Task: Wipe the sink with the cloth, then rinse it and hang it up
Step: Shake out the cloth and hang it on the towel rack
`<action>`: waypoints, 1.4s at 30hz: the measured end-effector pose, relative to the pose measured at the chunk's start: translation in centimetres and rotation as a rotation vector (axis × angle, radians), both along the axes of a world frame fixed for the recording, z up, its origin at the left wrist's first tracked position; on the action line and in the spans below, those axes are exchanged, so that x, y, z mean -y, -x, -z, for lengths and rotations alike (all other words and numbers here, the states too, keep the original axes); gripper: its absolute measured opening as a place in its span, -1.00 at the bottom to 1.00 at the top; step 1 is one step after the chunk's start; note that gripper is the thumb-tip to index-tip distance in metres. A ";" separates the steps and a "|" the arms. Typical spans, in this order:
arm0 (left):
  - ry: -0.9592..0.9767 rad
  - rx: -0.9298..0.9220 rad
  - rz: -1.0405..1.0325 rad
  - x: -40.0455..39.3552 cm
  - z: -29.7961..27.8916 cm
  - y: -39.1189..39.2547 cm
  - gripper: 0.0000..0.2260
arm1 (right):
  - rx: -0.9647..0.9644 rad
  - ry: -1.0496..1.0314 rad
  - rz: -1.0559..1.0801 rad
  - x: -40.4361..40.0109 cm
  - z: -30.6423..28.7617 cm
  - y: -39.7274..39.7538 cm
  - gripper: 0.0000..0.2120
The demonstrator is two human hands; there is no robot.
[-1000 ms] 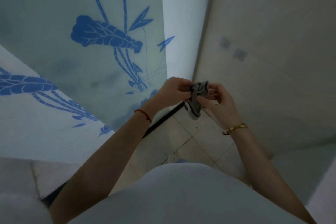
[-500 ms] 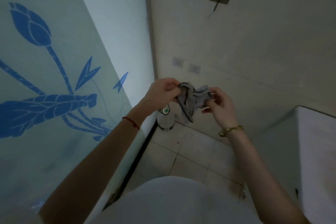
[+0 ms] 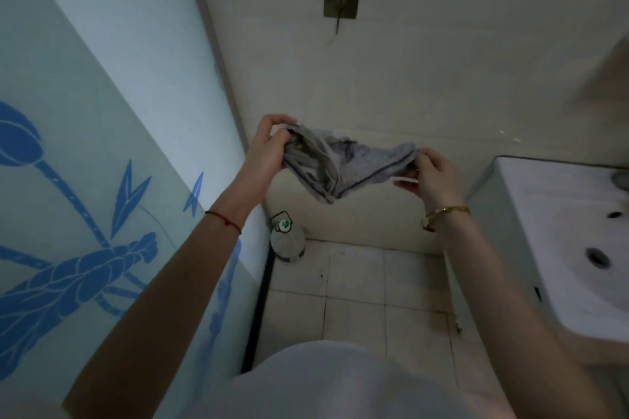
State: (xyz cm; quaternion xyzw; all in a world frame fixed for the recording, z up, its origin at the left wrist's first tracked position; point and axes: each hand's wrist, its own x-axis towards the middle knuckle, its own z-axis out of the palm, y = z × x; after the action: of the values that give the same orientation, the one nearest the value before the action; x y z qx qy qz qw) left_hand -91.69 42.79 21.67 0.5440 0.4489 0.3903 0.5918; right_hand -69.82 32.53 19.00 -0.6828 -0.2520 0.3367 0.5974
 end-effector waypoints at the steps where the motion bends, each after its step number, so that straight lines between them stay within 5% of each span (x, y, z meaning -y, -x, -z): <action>1: -0.015 0.011 0.017 -0.2 -0.3 0.2 -0.76 | -0.051 -0.015 0.023 0.0 -0.4 0.0 -0.73; 7: -0.115 -0.030 0.129 -1.7 -1.3 1.6 -0.67 | 0.004 0.001 0.087 1.1 -2.0 -2.1 -0.73; 13: -0.134 -0.166 0.217 -1.9 -1.7 2.0 -0.80 | 0.018 -0.053 -0.192 2.5 -3.5 -2.6 -0.83; 16: -0.096 -0.166 0.140 -2.4 -1.6 2.1 -0.94 | 0.208 -0.027 -0.332 2.6 -4.1 -2.9 -0.75; 19: -0.117 -0.303 -0.095 -2.7 -1.2 2.0 -0.71 | 0.447 0.015 -0.354 2.3 -4.9 -2.8 -0.70; 22: 0.058 -0.326 -0.006 -2.1 -1.3 1.3 -0.61 | 0.536 -0.035 -0.319 1.7 -6.0 -2.6 -0.85; 26: 0.219 -0.263 0.065 -2.0 -1.8 0.0 -0.54 | 0.499 -0.085 -0.326 1.0 -6.8 -2.8 -0.78; 32: 0.131 -0.350 0.042 -2.5 -2.9 -1.0 -0.44 | 0.617 -0.174 -0.178 -0.1 -7.2 -2.1 -0.76; 36: 0.106 -0.338 0.067 -3.0 -3.5 -1.8 -0.40 | 0.521 -0.372 -0.254 -0.4 -7.8 -2.1 -0.68; 42: 0.169 -0.283 0.071 -3.1 -3.3 -3.3 -0.43 | 0.581 -0.245 -0.235 -1.4 -7.5 -2.6 -0.83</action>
State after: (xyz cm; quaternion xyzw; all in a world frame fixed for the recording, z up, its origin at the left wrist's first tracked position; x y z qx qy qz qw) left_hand -88.40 45.86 24.99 0.5572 0.5396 0.2494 0.5798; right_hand -67.18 33.95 26.48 -0.6398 -0.5271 0.1618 0.5354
